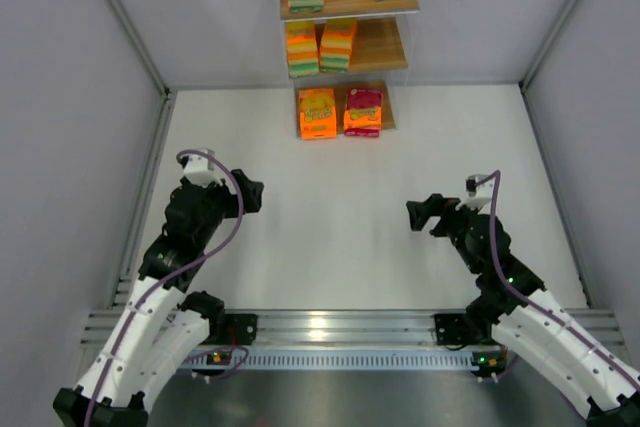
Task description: Place and organize the cleaning sponges onto the shelf
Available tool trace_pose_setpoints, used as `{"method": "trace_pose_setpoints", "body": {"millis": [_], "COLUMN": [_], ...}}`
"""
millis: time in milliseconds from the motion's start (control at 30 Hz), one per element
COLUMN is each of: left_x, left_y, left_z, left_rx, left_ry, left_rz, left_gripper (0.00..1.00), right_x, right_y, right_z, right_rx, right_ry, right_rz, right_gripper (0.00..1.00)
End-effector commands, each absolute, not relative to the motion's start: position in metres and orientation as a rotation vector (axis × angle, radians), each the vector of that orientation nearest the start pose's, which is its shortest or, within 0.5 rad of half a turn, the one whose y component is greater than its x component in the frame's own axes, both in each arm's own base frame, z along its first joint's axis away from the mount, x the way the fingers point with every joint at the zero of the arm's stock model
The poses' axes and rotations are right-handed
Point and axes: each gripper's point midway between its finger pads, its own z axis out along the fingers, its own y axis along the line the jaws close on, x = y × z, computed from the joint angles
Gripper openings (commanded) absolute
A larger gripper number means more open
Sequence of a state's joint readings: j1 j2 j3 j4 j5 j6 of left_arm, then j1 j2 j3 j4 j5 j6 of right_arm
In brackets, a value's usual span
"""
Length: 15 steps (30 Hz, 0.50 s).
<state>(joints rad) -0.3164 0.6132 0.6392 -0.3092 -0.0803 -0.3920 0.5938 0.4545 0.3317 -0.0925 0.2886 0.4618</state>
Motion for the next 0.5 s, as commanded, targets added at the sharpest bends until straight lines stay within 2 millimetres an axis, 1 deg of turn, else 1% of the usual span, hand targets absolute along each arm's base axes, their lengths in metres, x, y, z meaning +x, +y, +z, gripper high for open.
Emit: {"method": "trace_pose_setpoints", "body": {"millis": [0,133,200,300,467], "left_x": [0.266,0.262,0.261,0.259,0.259], "left_y": [-0.084,-0.082,-0.085,-0.09,-0.088], "left_z": [0.229,0.228,0.227,0.227,0.229], "left_rx": [-0.115,-0.137,-0.14,-0.117,-0.137], "left_ry": [1.853,1.851,1.854,1.858,1.853], "left_rz": [-0.384,-0.389,-0.413,-0.442,-0.436], "left_gripper": [0.98,0.98,0.98,0.98,0.98], "right_x": [0.244,0.246,0.246,0.246,0.247], "right_y": [0.125,0.121,0.121,0.125,0.134], "right_z": [0.2,0.203,0.203,0.205,0.214], "right_rx": [0.111,0.121,0.118,0.097,-0.001], "right_ry": [1.715,1.715,1.721,1.724,1.703], "right_rz": [0.538,0.508,0.501,0.517,0.522], "right_gripper": [1.0,0.99,0.99,0.99,1.0]}}
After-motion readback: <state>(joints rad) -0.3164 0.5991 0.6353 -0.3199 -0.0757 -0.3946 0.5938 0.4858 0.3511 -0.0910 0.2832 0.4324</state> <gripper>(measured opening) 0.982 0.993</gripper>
